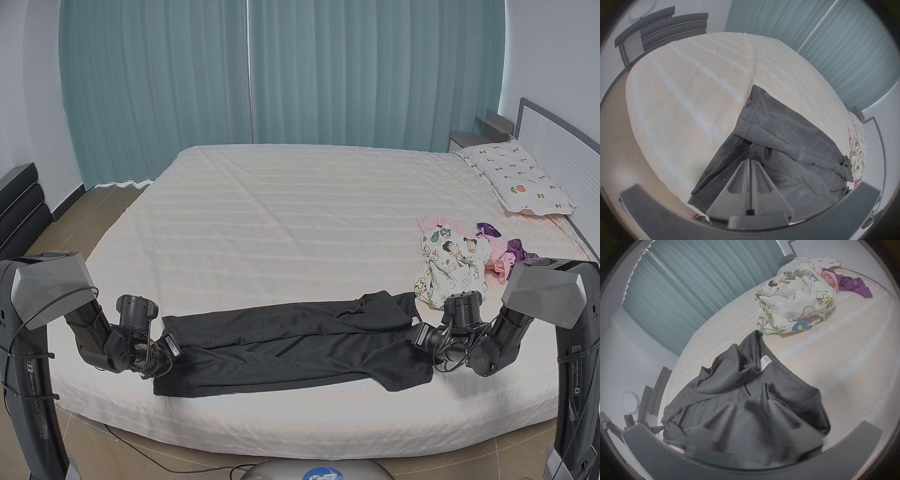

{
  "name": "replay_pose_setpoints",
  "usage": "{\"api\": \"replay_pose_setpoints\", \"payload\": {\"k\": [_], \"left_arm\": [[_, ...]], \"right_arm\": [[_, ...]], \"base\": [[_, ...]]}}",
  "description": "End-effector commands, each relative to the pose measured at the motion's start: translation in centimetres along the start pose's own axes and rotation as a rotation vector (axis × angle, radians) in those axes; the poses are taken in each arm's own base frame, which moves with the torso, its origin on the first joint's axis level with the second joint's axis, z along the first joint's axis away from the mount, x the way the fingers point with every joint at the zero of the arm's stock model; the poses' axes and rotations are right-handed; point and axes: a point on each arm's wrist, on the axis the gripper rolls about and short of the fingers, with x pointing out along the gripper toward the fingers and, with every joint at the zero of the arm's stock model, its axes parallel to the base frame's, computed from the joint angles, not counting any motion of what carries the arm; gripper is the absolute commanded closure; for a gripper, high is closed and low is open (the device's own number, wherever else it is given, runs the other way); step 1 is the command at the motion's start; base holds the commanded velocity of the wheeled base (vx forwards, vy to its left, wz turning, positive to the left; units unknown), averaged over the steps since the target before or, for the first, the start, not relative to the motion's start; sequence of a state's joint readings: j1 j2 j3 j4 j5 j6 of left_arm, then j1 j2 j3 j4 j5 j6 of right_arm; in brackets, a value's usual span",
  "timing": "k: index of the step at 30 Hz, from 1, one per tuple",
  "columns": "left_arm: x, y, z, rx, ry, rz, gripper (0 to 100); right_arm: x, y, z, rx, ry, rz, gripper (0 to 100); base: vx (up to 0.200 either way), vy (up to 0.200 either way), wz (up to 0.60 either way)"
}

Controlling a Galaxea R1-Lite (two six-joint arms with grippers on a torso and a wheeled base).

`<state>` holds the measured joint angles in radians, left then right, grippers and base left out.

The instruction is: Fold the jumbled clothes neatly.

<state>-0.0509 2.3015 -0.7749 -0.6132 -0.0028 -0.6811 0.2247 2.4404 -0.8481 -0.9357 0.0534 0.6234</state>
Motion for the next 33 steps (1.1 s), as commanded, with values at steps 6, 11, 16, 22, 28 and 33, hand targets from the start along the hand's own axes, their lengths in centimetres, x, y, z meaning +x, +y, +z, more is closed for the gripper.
{"api": "replay_pose_setpoints", "payload": {"k": [6, 11, 16, 22, 28, 33], "left_arm": [[0.0, 0.0, 0.0, -0.006, 0.001, 0.000, 100], [0.0, 0.0, 0.0, -0.006, 0.000, -0.001, 100], [0.0, 0.1, 0.0, -0.006, 0.001, 0.003, 100], [0.0, 0.1, 0.0, -0.006, 0.001, 0.003, 100], [0.0, 0.0, 0.0, -0.016, 0.000, -0.001, 100], [-0.1, -0.2, 0.3, -0.052, -0.002, -0.015, 100]], "right_arm": [[0.1, -1.0, 1.4, 0.037, -0.054, -0.001, 100], [-0.4, -1.3, 2.8, 0.054, -0.114, 0.015, 100], [-0.1, -1.1, 3.2, 0.110, -0.152, 0.045, 100], [0.7, -1.2, 3.4, 0.113, -0.169, 0.043, 100], [1.4, -1.6, 2.7, 0.117, -0.145, 0.025, 100], [1.6, -1.7, 2.4, 0.112, -0.140, 0.020, 100]], "base": [[0.000, 0.000, 0.00], [0.000, 0.000, 0.00], [0.000, 0.000, 0.00], [0.000, 0.000, 0.00], [0.000, 0.000, 0.00], [0.000, 0.000, 0.00]]}}
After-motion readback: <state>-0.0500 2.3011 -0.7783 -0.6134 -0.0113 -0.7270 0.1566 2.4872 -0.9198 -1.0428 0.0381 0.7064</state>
